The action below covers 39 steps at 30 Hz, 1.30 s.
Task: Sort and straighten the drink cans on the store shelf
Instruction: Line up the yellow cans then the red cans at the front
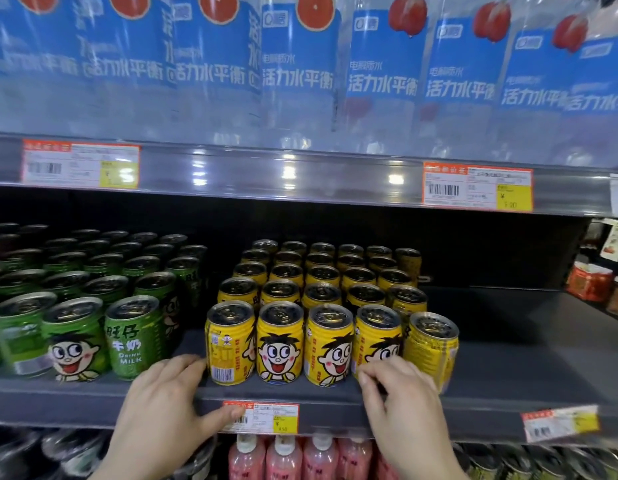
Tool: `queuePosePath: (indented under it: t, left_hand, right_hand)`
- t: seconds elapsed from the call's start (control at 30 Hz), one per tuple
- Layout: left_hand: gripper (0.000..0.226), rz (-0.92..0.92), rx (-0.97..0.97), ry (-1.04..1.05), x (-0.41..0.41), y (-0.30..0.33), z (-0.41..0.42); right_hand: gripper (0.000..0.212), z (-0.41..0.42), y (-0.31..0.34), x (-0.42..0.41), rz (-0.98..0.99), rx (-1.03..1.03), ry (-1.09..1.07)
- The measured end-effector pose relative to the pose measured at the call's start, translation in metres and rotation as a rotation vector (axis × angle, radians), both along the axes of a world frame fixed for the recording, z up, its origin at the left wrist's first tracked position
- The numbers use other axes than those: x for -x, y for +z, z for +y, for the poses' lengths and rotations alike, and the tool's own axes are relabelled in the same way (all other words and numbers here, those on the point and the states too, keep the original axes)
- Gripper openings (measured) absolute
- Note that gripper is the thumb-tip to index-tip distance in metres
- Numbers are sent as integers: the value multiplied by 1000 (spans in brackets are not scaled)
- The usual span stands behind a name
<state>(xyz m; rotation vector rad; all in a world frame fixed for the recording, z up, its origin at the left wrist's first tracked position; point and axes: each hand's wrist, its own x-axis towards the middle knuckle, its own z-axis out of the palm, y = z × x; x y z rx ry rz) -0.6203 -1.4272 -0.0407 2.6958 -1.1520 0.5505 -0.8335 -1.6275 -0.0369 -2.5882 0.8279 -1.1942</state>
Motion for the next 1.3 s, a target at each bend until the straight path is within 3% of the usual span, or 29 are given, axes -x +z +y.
queuePosePath:
  t: [0.1, 0.17, 0.23, 0.27, 0.33, 0.43, 0.5, 0.83, 0.93, 1.03, 1.17, 1.3]
  left_hand:
    - [86, -4, 1, 5, -3, -3, -2]
    - [88, 5, 2, 16, -4, -4, -3]
    - [91, 19, -9, 24, -6, -5, -4]
    - [93, 29, -19, 27, -6, -5, -4]
    - [95, 41, -31, 28, -7, -5, -4]
    - [93, 29, -29, 28, -6, -4, -5]
    - [95, 5, -23, 20, -5, -4, -5]
    - [91, 85, -6, -11, 5, 7, 2]
    - [89, 83, 57, -59, 11, 14, 4]
    - [90, 151, 82, -88, 13, 16, 6]
    - [88, 243, 229, -93, 10, 26, 27]
    - [77, 330, 391, -57, -13, 32, 82]
  right_hand:
    - [17, 1, -1, 7, -52, -80, 74]
    - [14, 1, 5, 20, -222, -151, 75]
    - [5, -8, 12, 37, -418, -215, -42]
    - [16, -15, 15, 46, -461, -237, -123]
    - [29, -32, 18, 60, -366, -342, -202]
    - [66, -49, 25, 67, 13, -474, -164]
    - [70, -52, 30, 64, 122, -449, -142]
    - [81, -46, 24, 41, -12, -434, -309]
    - [84, -32, 25, 37, -199, -343, -421]
    - [70, 4, 30, 20, -367, -297, -251]
    - [44, 64, 42, -32, -179, -192, 66]
    - [28, 124, 47, -84, -206, -135, 361]
